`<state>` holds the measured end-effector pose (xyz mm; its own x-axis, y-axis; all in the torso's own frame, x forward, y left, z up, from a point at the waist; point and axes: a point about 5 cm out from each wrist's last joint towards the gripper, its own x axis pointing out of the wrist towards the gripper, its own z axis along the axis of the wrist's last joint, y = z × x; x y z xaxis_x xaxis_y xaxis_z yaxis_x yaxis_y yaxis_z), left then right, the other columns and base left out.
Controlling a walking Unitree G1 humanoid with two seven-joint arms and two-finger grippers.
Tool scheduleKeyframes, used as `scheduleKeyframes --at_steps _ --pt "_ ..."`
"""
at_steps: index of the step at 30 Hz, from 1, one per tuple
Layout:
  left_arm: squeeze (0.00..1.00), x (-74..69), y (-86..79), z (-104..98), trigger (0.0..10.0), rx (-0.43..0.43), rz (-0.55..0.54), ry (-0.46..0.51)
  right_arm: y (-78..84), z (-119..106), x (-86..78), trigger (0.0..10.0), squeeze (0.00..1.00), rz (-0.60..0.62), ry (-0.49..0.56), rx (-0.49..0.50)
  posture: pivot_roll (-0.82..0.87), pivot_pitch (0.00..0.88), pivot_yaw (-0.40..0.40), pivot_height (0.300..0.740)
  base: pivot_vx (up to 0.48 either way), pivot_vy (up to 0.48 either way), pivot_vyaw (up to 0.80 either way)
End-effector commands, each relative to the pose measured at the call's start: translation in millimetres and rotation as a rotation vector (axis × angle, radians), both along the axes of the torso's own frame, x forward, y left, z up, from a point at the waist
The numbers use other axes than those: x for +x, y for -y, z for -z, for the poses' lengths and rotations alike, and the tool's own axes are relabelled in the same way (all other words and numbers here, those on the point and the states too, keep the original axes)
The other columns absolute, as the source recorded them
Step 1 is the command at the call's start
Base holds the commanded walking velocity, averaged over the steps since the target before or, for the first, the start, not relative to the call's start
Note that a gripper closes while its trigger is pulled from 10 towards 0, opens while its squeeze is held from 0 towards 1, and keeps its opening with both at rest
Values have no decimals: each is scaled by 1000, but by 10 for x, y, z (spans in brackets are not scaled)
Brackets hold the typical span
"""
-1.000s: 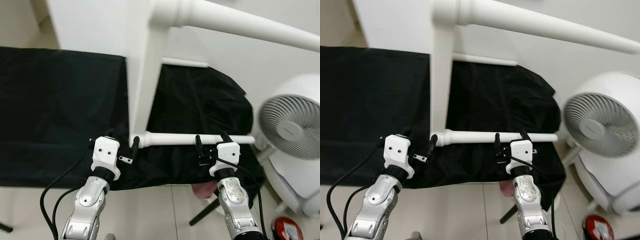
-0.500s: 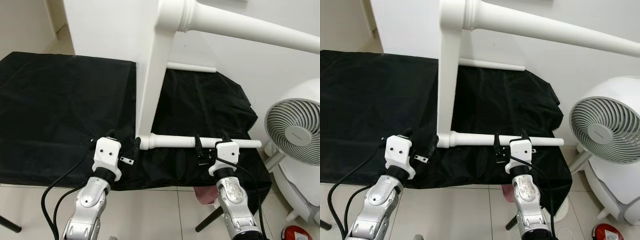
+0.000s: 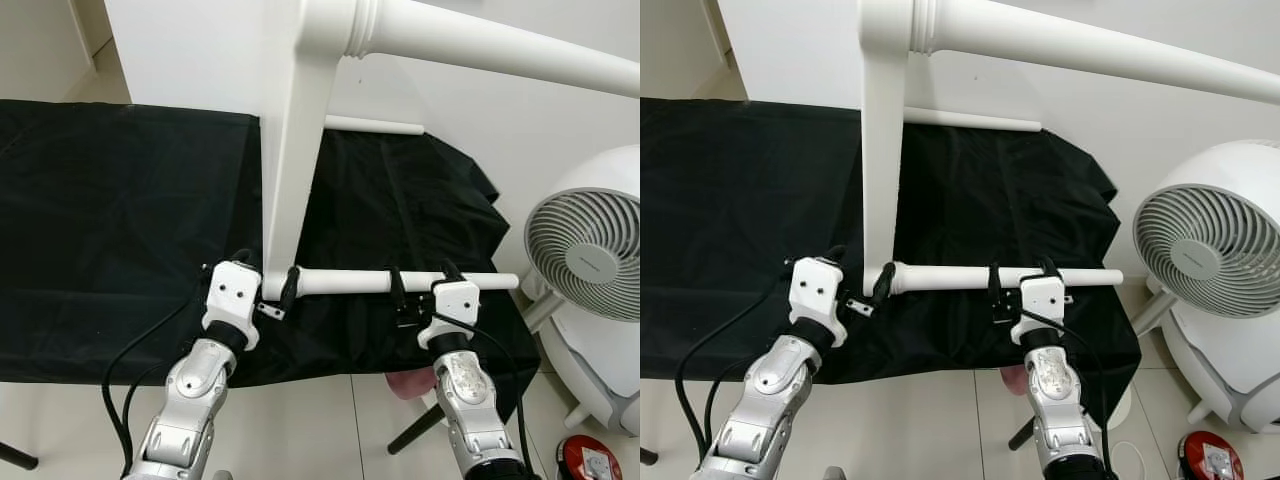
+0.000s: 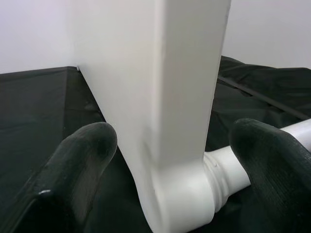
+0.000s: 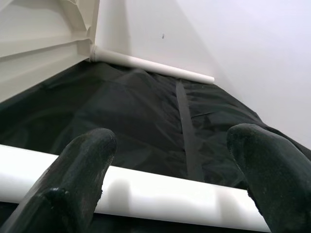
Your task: Building children table
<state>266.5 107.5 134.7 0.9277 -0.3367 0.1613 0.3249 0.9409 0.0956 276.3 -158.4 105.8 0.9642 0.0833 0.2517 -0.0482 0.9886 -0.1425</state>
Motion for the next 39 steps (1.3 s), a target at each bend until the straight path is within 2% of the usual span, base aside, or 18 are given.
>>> scheduleKeyframes --at_steps 1,4,7,18,39 --pt "0 12 43 25 10000 6 32 -24 21 -16 11 10000 0 6 3 -4 25 0 -60 740 0 0 0" --pt "0 59 77 9 10000 -11 28 -36 17 -20 14 10000 0 8 6 -2 22 0 -57 740 0 0 0" --pt "0 124 84 14 10000 2 -24 -64 5 -22 15 10000 0 10 9 3 20 0 -53 740 0 0 0" --pt "0 204 90 39 10000 20 -88 -131 -24 -31 28 10000 0 12 13 13 23 0 -49 740 0 0 0" --pt "0 413 259 -129 10000 33 -237 -150 -84 -67 69 10000 0 10 18 32 31 10 -55 740 0 0 0"
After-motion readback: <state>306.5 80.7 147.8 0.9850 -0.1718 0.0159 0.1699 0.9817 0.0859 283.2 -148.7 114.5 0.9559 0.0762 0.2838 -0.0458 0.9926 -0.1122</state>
